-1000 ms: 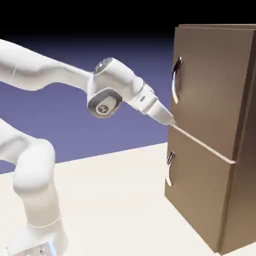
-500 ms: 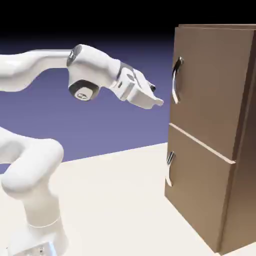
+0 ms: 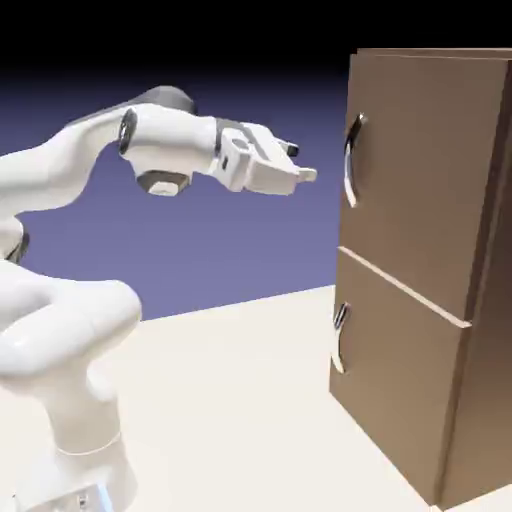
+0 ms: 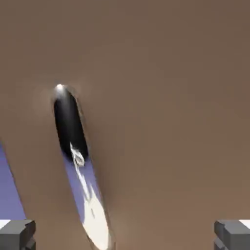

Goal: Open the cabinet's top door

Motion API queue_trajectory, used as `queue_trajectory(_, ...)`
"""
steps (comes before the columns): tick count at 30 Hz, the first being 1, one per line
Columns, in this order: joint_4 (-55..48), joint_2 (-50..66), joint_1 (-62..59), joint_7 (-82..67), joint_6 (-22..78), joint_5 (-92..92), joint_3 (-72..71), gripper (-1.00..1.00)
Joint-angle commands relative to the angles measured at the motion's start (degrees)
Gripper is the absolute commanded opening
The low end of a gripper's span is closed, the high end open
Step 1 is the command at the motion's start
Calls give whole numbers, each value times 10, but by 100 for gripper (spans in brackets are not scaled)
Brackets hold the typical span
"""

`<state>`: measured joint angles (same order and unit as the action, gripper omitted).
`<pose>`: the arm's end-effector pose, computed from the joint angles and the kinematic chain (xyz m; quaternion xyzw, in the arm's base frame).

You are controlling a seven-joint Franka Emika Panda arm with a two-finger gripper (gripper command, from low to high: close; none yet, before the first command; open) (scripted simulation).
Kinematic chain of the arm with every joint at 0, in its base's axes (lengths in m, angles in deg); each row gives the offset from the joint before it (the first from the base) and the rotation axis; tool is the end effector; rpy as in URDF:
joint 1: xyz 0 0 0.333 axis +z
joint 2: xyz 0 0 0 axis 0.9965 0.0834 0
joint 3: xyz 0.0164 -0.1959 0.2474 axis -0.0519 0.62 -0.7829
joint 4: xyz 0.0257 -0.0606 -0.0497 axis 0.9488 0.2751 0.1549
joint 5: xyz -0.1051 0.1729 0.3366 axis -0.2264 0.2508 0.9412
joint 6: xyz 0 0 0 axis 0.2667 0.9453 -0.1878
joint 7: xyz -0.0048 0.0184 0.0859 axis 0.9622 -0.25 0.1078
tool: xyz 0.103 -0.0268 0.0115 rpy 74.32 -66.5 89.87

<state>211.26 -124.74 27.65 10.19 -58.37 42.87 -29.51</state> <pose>0.2985 0.0192 0.5878 -0.6579 0.3874 -0.5847 0.2742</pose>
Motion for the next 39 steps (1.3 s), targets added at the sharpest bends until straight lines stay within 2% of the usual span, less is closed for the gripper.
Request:
queue_trajectory(1, -1, -13, -14, -11, 9, 25, -11, 0)
queue_trajectory(13, -14, -147, -160, -121, 99, 286, -121, 0)
queue_trajectory(18, -83, -147, -251, -109, 117, 342, -150, 0)
queue_trajectory(19, -83, -147, -251, -109, 117, 342, -150, -100)
queue_trajectory(20, -83, -147, -251, -109, 117, 342, -150, -100)
queue_trajectory(30, 61, -116, -217, -232, 366, 325, -33, -100)
queue_trajectory(39, 108, -21, -264, -339, 590, 221, 102, -100)
